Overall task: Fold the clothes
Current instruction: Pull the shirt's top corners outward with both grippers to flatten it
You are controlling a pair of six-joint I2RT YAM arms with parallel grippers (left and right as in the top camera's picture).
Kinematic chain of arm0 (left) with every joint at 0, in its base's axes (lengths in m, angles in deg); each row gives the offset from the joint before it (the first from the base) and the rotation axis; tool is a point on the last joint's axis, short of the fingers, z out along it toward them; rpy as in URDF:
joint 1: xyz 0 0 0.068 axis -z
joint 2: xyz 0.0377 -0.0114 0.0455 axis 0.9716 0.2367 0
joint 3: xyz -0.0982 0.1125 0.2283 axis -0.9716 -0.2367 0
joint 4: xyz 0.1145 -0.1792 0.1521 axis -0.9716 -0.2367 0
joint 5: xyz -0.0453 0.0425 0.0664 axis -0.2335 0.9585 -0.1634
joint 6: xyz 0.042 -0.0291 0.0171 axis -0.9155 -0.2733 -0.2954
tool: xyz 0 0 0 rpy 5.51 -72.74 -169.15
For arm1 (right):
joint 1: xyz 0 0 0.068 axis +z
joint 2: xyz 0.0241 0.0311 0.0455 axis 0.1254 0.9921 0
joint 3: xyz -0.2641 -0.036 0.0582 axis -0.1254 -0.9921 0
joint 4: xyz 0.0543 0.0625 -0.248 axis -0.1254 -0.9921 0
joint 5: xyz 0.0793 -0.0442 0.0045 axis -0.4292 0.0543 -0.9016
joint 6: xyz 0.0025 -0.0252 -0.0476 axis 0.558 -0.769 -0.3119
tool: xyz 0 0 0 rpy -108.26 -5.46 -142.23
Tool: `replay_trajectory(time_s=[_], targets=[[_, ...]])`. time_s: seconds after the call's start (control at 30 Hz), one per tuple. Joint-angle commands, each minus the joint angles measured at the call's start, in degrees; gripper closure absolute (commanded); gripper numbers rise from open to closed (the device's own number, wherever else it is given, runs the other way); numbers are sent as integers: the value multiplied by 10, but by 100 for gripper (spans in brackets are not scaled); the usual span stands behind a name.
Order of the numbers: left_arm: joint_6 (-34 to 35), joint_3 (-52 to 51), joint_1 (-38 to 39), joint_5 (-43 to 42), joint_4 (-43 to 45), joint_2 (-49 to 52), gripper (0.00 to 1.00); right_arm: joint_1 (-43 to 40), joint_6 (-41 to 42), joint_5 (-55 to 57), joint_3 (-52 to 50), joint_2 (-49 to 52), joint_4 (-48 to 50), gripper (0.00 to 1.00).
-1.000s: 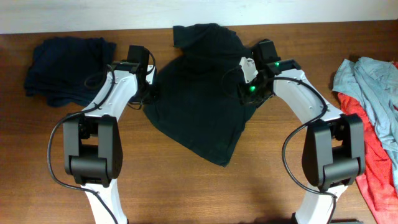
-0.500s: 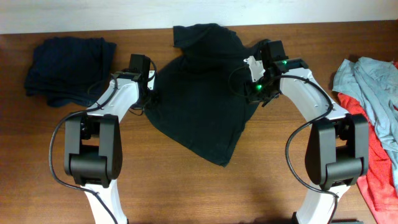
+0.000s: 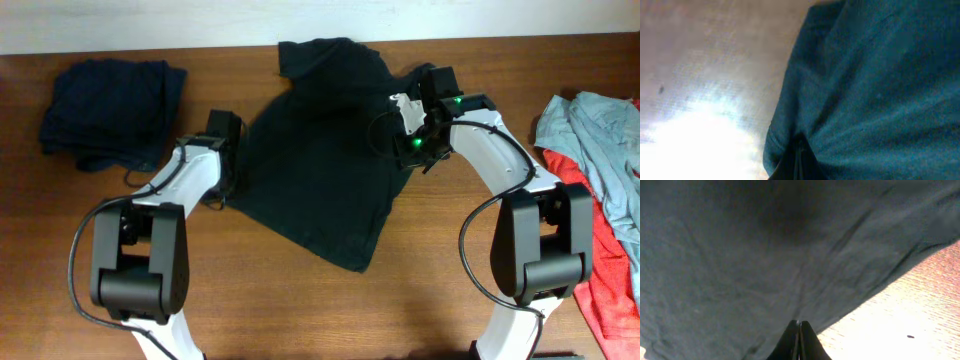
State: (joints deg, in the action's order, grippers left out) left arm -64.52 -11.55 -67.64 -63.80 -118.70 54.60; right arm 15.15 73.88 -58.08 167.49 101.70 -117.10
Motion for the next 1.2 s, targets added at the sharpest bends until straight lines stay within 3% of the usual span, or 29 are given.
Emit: replay_trajectory(time_s=[0.0, 0.33, 0.7, 0.97, 1.17], targets=[[31, -105, -5, -2, -48, 81, 99, -2, -8, 12, -5, -5, -5, 96], [89, -126, -5, -6, -181, 81, 100, -2, -8, 14, -5, -5, -24, 95], [87, -116, -5, 5, -196, 80, 100, -2, -8, 35, -5, -5, -5, 95], [60, 42, 7, 9, -303, 5, 100, -2, -8, 35, -5, -5, 34, 95], [59, 189, 43, 0, -243, -85, 96, -2, -8, 36, 3, -5, 92, 95]])
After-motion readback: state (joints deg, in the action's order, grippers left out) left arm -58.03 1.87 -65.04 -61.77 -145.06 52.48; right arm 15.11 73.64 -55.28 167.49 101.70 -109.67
